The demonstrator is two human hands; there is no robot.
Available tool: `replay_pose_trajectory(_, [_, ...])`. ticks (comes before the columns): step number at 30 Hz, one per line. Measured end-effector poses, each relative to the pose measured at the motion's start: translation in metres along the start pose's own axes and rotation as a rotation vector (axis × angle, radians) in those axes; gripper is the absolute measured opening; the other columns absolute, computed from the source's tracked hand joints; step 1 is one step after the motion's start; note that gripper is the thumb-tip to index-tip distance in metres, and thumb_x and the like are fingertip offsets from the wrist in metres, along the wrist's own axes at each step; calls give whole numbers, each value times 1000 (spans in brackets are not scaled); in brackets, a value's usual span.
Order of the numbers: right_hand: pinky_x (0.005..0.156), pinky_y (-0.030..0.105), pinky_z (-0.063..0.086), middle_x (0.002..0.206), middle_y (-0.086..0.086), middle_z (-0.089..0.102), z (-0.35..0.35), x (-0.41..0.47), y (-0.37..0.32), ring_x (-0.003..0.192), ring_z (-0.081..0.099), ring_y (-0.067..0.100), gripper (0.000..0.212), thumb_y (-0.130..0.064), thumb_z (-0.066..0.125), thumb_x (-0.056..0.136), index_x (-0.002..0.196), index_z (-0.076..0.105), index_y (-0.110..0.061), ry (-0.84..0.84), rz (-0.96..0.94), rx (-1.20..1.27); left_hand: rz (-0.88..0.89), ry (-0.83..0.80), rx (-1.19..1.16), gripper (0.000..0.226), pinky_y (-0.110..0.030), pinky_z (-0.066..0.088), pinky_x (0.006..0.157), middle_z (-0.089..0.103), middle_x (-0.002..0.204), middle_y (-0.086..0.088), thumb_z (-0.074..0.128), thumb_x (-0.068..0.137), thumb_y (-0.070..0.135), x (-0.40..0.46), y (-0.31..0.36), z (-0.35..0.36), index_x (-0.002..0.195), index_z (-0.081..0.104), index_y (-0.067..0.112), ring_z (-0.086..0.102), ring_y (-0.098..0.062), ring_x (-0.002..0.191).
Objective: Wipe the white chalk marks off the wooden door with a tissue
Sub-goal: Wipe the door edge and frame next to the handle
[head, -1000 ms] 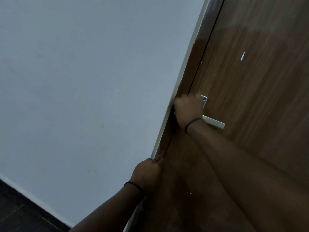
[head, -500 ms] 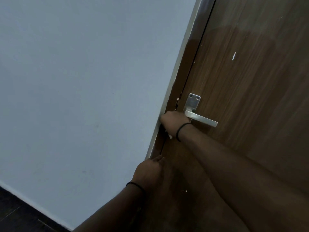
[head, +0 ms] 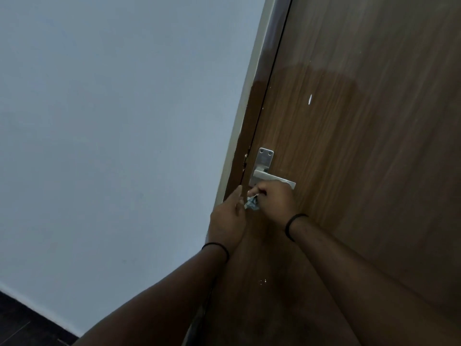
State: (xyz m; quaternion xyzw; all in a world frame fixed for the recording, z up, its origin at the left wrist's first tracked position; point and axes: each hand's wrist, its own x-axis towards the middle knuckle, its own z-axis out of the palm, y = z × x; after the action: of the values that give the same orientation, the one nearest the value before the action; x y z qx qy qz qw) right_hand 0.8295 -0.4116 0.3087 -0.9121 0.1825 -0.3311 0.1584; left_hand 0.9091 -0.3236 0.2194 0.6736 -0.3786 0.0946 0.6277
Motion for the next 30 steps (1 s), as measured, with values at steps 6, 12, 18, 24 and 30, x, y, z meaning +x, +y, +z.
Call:
replay_pose_trajectory(6, [69,35,55,77,5,73,-17,-8,-3,73,67,17,13,-17,69,89,82,76,-9,121,149,406,-157,-18,-436,17,-27,60,67,76,84,3,63,94,26,16,40,-1,107,73,27,72,-11,73])
replay_pose_trajectory(12, [69,30,58,97,17,72,-28,-7,-2,79,70,21,20,3,68,85,101,67,-10,114,239,705,-359,11,-719,20,-25,59,64,76,81,1,68,87,3,27,63,-1,89,75,22,74,-18,77])
replay_pose_trajectory(18, [80,23,56,105,3,73,-30,-8,-5,92,68,9,18,-8,68,89,106,73,-10,54,5,481,-341,210,-471,15,-26,59,57,74,74,4,73,85,16,34,65,0,78,73,30,71,-15,68])
replay_pose_trajectory(24, [80,29,59,94,4,74,-38,-8,-2,89,70,16,12,-4,72,84,95,74,-9,51,61,506,-448,86,-693,13,-24,58,60,75,74,-2,66,89,6,33,70,4,90,75,15,72,-13,68])
replay_pose_trajectory(30, [75,32,59,84,-4,69,-39,-9,6,81,67,11,17,-7,69,87,90,65,-23,164,55,327,-330,-48,-698,16,-27,60,72,76,92,0,72,86,12,32,66,6,100,74,18,74,-14,83])
